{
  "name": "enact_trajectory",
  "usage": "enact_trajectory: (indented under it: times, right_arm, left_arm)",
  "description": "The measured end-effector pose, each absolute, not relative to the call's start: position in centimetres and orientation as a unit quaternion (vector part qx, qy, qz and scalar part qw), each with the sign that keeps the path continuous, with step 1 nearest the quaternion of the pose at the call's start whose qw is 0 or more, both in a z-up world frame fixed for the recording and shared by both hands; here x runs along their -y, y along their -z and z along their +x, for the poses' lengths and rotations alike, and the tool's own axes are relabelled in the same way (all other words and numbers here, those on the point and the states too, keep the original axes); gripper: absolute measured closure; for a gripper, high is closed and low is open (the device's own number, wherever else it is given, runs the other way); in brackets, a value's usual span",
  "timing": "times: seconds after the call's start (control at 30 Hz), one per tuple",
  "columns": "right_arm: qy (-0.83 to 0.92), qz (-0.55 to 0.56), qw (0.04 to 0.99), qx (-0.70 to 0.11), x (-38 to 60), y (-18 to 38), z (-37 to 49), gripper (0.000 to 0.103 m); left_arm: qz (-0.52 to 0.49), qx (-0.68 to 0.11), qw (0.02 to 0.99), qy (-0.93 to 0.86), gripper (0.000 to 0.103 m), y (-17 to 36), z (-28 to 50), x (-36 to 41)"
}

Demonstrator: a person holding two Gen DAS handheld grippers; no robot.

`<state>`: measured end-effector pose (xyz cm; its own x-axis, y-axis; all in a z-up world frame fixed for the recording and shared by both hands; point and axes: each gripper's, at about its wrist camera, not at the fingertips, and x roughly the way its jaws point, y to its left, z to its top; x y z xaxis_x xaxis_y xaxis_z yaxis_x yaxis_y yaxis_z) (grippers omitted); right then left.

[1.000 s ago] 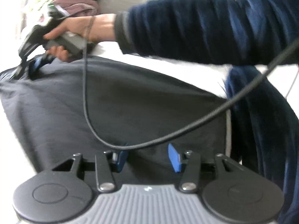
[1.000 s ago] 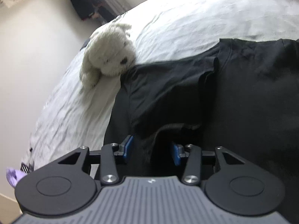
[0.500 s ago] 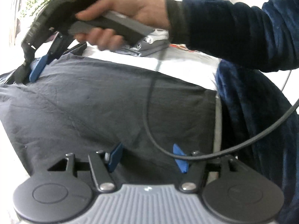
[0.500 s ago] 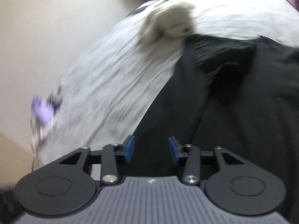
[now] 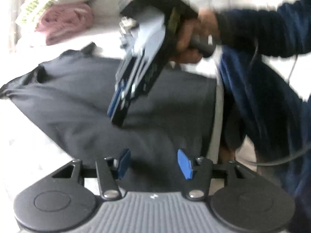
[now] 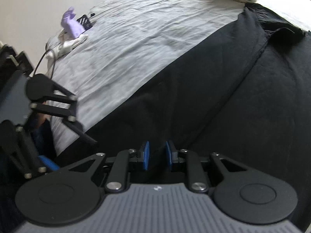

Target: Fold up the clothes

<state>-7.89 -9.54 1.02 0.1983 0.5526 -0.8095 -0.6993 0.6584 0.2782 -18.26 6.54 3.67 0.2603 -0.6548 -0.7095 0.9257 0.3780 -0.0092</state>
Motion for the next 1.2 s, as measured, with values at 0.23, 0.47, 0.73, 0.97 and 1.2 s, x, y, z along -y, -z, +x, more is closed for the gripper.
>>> enact_trajectory:
  times: [0.23, 0.47, 0.73, 0.97, 1.2]
  right_arm:
    - [-0.399, -0.113, 0.791, -0.451, 9.1, -0.7, -14.3, 0.079]
    - [-0.394, -0.119, 0.802, -0.433, 9.0, -0.3, -19.1, 0.079]
    - [-0.397, -0.109, 0.805, -0.427, 9.2, -0.6, -21.7, 0.08]
    - [-0.304, 0.026, 0.864, -0.401, 15.5, -2.6, -22.7, 0.08]
    - [-0.124, 0.138, 0.907, -0.378, 22.9, -2.5, -23.3, 0.078]
  left_arm:
    - [0.205, -0.343, 0.765, 0.505, 0.051, -3.6, -18.4, -8.2]
    - [0.209, -0.337, 0.764, 0.51, 0.052, -3.9, -19.4, -8.4]
    - [0.187, -0.306, 0.781, 0.512, 0.062, -5.7, -20.0, -9.5]
    - [0.143, -0.259, 0.801, 0.521, 0.061, -8.0, -19.4, -9.5]
    - [0.191, -0.293, 0.816, 0.46, 0.059, -6.9, -17.0, -4.3]
